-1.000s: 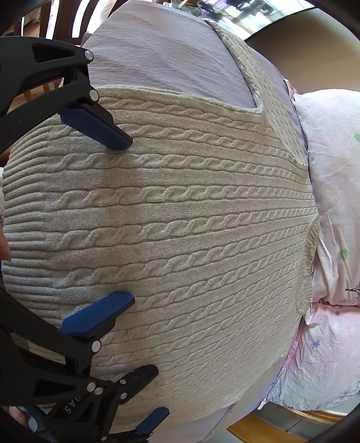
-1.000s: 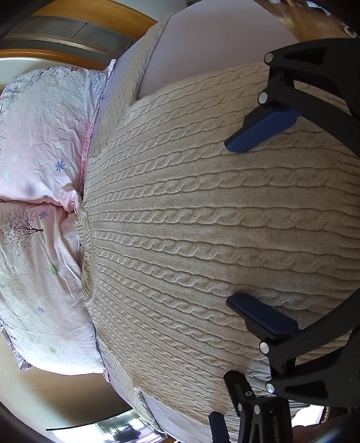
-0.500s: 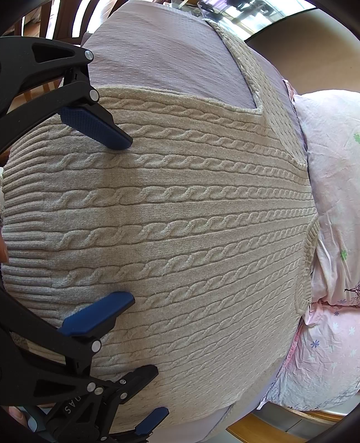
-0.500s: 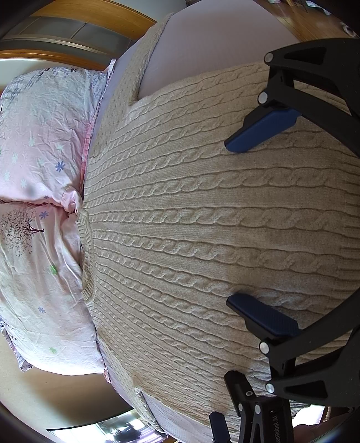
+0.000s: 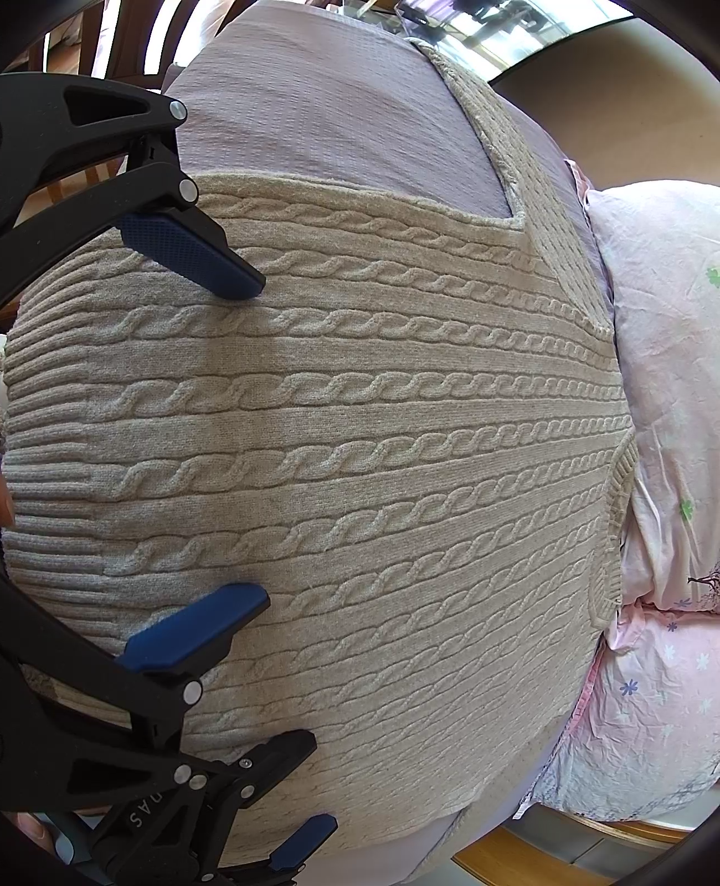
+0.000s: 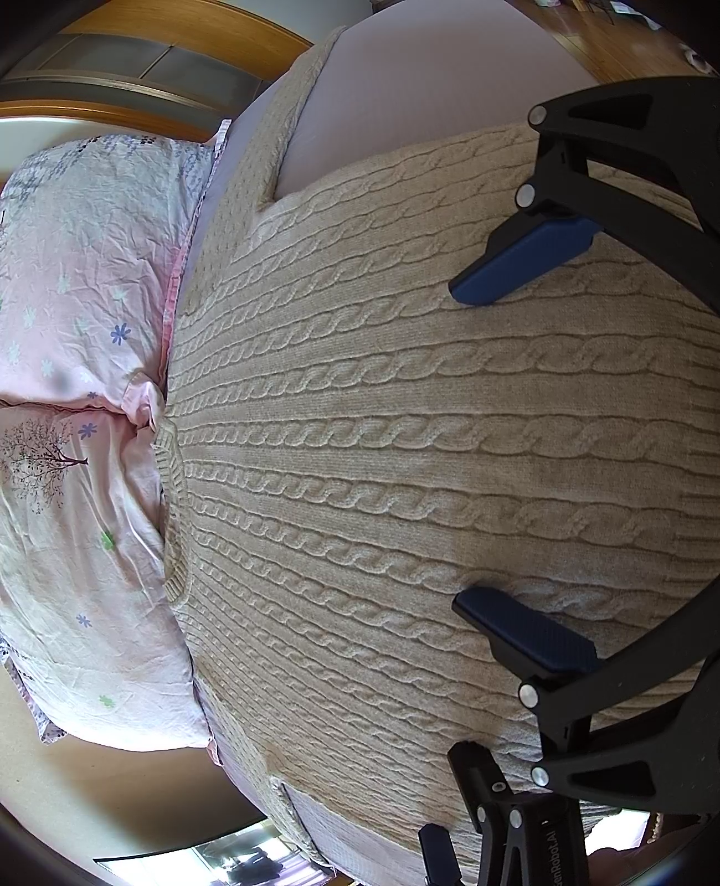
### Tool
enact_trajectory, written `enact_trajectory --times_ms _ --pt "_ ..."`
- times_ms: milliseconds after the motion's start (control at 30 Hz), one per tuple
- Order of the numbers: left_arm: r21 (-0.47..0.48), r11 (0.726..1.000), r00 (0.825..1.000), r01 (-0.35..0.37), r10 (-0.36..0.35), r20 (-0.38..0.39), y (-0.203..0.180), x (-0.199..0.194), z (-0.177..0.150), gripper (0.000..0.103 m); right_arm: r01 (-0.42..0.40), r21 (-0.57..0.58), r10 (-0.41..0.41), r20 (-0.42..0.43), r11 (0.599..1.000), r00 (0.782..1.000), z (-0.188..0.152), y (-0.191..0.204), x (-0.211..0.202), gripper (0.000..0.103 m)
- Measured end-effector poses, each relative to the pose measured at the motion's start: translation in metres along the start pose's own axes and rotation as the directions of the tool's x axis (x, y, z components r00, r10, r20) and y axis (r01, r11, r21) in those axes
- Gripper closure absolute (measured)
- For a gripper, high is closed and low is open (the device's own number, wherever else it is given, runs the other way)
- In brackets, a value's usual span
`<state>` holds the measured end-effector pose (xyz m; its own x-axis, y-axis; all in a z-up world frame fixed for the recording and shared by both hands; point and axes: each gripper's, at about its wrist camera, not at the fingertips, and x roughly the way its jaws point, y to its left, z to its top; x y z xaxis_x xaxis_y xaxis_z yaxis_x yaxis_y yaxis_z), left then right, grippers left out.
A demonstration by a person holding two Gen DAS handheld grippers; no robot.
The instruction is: Fold small clothes
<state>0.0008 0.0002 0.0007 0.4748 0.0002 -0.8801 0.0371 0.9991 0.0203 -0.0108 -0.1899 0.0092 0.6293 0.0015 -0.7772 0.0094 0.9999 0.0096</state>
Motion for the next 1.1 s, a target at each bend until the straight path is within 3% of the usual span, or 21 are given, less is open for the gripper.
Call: enact_trajectory --times_ms 1100 --pt "0.003 1.0 1.0 -0.001 0.001 0.002 0.0007 -0.0043 0.0025 0.001 0.002 0.001 -0.002 -0.003 1.0 1.0 -0.0002 -0.0002 -0.0002 0.002"
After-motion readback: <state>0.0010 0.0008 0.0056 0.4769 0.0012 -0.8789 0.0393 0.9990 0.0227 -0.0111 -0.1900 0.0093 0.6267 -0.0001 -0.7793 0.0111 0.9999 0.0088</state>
